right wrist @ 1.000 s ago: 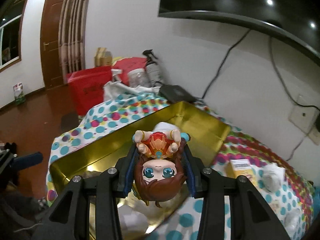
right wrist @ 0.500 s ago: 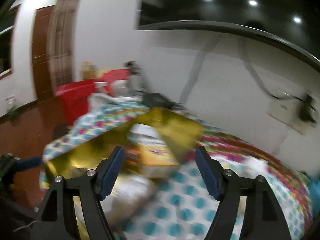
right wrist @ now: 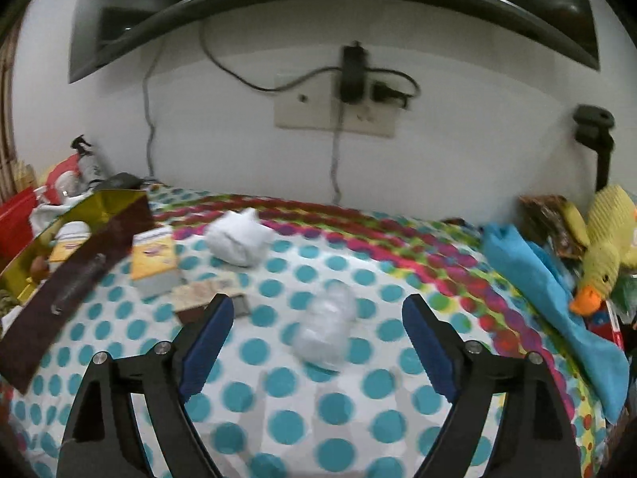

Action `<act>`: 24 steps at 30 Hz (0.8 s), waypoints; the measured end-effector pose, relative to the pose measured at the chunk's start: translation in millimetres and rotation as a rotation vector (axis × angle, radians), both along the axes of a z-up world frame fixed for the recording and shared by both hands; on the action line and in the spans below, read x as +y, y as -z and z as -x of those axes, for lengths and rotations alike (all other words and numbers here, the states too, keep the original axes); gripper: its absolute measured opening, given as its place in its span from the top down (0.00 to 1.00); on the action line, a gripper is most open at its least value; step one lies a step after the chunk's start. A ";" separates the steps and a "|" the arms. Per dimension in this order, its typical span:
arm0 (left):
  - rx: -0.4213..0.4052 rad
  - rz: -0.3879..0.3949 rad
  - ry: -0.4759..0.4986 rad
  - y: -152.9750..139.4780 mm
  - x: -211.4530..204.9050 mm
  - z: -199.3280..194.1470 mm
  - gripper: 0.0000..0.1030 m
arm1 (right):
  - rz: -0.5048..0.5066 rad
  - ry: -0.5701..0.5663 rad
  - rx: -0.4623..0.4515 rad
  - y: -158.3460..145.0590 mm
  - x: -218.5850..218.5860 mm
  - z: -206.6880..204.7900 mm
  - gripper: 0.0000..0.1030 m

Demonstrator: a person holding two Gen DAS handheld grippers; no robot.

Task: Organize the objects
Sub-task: 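Move the left tool toward the yellow printed box while the right tool approaches the plastic bundle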

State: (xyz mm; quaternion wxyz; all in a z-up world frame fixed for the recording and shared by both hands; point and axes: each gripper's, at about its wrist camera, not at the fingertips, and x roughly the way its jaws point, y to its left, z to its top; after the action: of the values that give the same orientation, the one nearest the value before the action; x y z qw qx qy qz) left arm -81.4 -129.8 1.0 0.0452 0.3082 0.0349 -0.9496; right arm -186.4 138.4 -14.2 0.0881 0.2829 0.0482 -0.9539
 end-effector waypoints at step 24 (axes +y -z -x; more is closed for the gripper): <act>-0.348 0.017 -0.346 70.6 49.2 222.0 0.05 | -0.007 0.067 -0.081 12.3 12.6 15.0 0.08</act>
State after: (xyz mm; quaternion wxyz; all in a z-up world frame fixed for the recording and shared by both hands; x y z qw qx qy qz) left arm -303.4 -80.6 -69.6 0.2150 0.4561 0.0707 -0.8607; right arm -201.4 151.0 -26.5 0.0571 0.3232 0.0383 -0.9438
